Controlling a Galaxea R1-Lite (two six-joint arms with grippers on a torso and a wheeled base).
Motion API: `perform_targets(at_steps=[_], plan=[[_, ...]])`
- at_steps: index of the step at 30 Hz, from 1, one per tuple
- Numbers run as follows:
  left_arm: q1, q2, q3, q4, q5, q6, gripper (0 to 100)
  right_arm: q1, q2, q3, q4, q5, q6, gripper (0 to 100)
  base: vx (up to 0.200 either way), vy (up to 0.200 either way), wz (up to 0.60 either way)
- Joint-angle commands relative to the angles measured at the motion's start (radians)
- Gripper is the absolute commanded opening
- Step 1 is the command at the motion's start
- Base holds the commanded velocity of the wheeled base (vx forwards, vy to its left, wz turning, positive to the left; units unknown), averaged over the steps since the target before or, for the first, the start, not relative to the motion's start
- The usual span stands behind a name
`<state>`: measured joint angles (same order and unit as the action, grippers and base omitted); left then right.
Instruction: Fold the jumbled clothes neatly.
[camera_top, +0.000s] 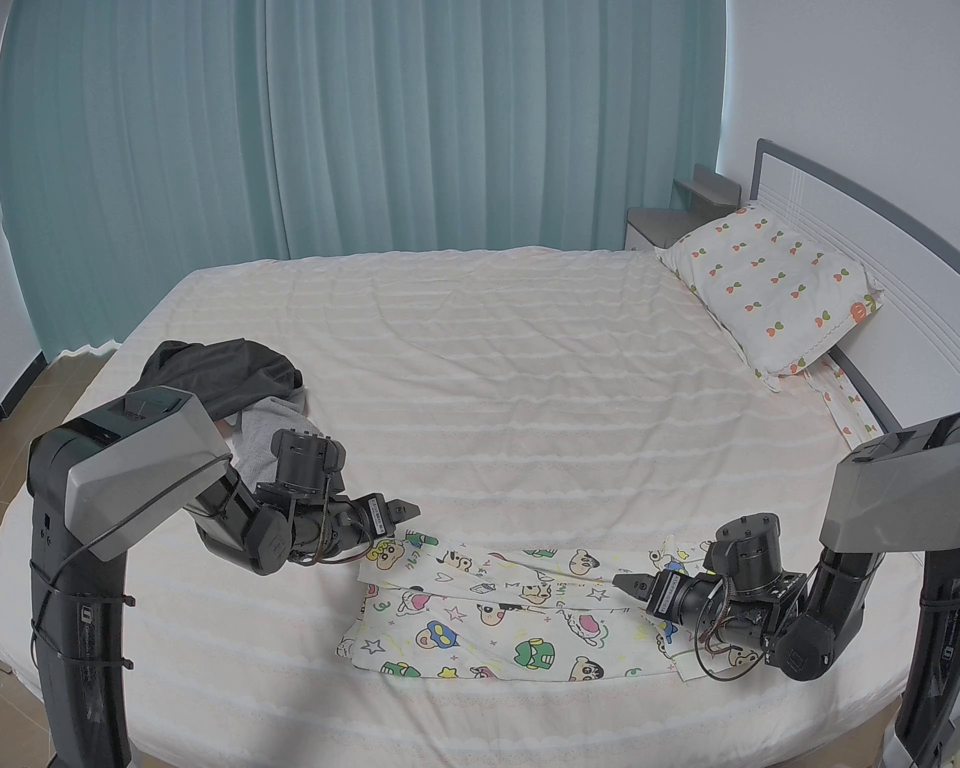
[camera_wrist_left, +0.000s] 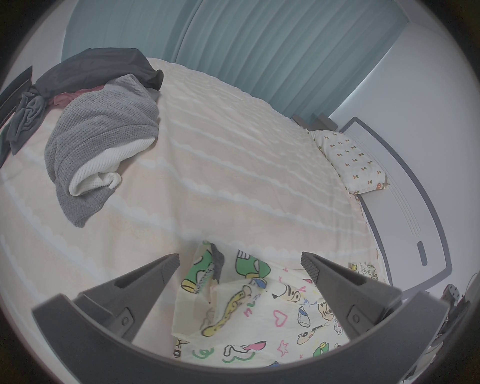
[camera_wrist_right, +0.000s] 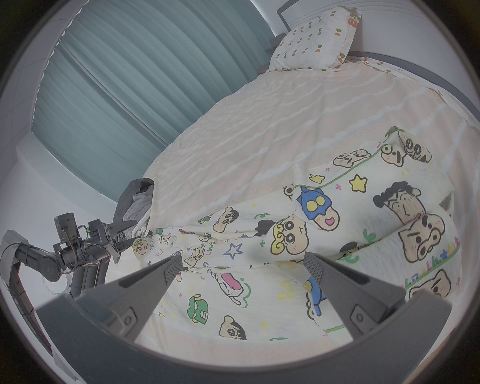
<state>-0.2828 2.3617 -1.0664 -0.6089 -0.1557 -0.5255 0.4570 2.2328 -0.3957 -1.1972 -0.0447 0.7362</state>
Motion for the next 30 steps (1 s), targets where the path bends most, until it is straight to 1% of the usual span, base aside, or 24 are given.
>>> perform_targets(at_steps=[1, 8, 13, 14, 30], plan=[[-0.007, -0.016, 0.009, 0.006, -0.002, -0.001, 100, 0.000, 0.001, 0.000, -0.001, 0.000, 0.000, 100, 0.000, 0.000, 0.00], [-0.041, 0.013, 0.019, 0.012, -0.005, -0.008, 100, 0.000, 0.002, 0.000, -0.001, 0.000, 0.000, 100, 0.000, 0.000, 0.00], [-0.044, 0.030, 0.014, 0.012, -0.004, -0.008, 100, 0.002, 0.002, 0.000, -0.001, 0.000, 0.000, 100, 0.000, 0.000, 0.00], [-0.044, 0.031, 0.014, 0.012, -0.004, -0.008, 0, 0.002, 0.002, 0.000, -0.001, 0.000, 0.000, 100, 0.000, 0.000, 0.00], [-0.036, 0.004, -0.007, -0.003, 0.007, -0.005, 0, 0.003, 0.002, 0.000, -0.001, 0.000, 0.000, 100, 0.000, 0.000, 0.00]])
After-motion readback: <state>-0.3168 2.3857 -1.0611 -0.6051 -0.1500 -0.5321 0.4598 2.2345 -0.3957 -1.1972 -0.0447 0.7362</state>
